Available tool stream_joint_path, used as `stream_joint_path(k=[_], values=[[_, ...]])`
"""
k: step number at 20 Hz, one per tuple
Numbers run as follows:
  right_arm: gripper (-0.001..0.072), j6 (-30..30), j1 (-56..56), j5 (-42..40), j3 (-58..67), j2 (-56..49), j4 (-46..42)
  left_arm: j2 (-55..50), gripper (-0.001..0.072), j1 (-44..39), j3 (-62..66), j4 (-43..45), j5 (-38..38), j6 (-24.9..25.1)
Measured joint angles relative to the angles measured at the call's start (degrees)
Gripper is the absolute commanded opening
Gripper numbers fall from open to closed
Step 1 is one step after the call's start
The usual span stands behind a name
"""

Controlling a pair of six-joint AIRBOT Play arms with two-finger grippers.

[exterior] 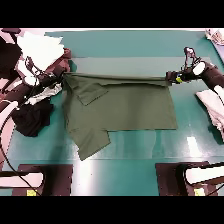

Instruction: Fold the shirts.

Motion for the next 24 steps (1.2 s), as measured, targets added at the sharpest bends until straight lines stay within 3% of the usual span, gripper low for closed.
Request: stream_joint_path(k=[6, 7, 8, 9, 12, 14, 15, 18, 22, 24], values=[[0.0020, -0.5, 2.2, -4.5, 0.0, -0.6, -0.3, -3.3, 0.0029, 0.0, 4.5, 0.6, -1.6, 1.1], [0.0020, -0.5, 2.6, -6.0, 0.0, -0.6, -0.3, -3.5, 0.0068, 0.0, 4.7, 0.6, -1.8, 1.6], [0.0021, -0.5, 3.1, -7.5, 0.0, -0.7, -0.3, -3.7, 0.0325, 0.0, 4.9, 0.6, -2.1, 2.0], [0.0022, -0.5, 3.6, -9.0, 0.0, -0.7, -0.3, -3.8, 0.0490, 0.0, 5.0, 0.6, -2.2, 2.4], [0.0036, -0.6, 5.0, -12.9, 0.0, -0.8, -0.2, -4.0, 0.0483, 0.0, 5.2, 0.6, -2.8, 3.2], [0.0247, -0.6, 5.4, -14.1, 0.0, -0.8, -0.2, -4.0, 0.0484, 0.0, 5.3, 0.6, -3.3, 3.9], [0.0292, -0.6, 5.4, -14.2, 0.0, -0.8, -0.2, -4.0, 0.0484, 0.0, 5.3, 0.6, -3.8, 4.1], [0.0321, -0.6, 4.3, -12.3, 0.0, -0.8, -0.2, -4.0, 0.0484, 0.0, 5.3, 0.7, -5.9, 5.3], [0.0596, -0.6, 0.9, -7.5, 0.0, -0.5, -0.2, -4.0, 0.0492, 0.6, 5.4, 0.7, -10.7, 7.4], [0.0606, -0.6, -1.3, -3.6, 0.0, 0.5, -0.4, -3.9, 0.0492, 2.1, 6.1, 0.7, -15.2, 8.7]])
